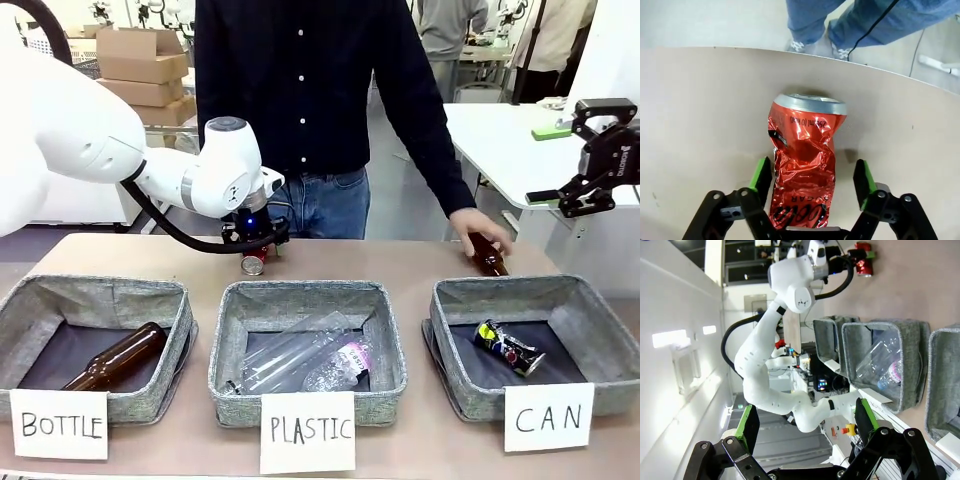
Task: Sort the can waste into the basket.
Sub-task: Pick up the can waste from the table and place it in the right Fabric basket.
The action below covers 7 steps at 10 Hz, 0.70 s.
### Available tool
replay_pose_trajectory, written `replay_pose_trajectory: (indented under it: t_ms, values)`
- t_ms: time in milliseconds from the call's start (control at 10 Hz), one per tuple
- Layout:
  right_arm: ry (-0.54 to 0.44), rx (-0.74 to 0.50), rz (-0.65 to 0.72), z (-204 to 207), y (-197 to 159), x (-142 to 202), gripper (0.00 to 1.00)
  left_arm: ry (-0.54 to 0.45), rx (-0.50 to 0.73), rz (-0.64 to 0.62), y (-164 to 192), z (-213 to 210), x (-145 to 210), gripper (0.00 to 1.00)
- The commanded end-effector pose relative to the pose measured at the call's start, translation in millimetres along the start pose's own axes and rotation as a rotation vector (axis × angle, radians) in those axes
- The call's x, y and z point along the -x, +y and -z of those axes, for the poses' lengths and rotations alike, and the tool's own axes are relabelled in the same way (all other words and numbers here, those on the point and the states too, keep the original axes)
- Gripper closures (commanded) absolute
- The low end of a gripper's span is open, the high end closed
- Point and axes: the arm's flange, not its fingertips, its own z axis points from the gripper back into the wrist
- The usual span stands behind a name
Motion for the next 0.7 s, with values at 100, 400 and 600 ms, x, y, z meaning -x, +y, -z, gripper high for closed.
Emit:
replay_pose_trajectory:
  t_ms: [100,400,600]
  values:
    - [0.011,0.004,-0.018,-2.1,1.5,-1.3,0.00,-0.019,-0.005,-0.013,2.4,-3.8,0.0,0.66]
    - [0.011,0.004,-0.018,-2.1,1.5,-1.3,0.00,-0.038,-0.006,-0.020,3.5,-7.2,3.0,1.00]
    - [0.011,0.004,-0.018,-2.1,1.5,-1.3,0.00,-0.038,-0.006,-0.023,4.7,-8.1,4.8,1.00]
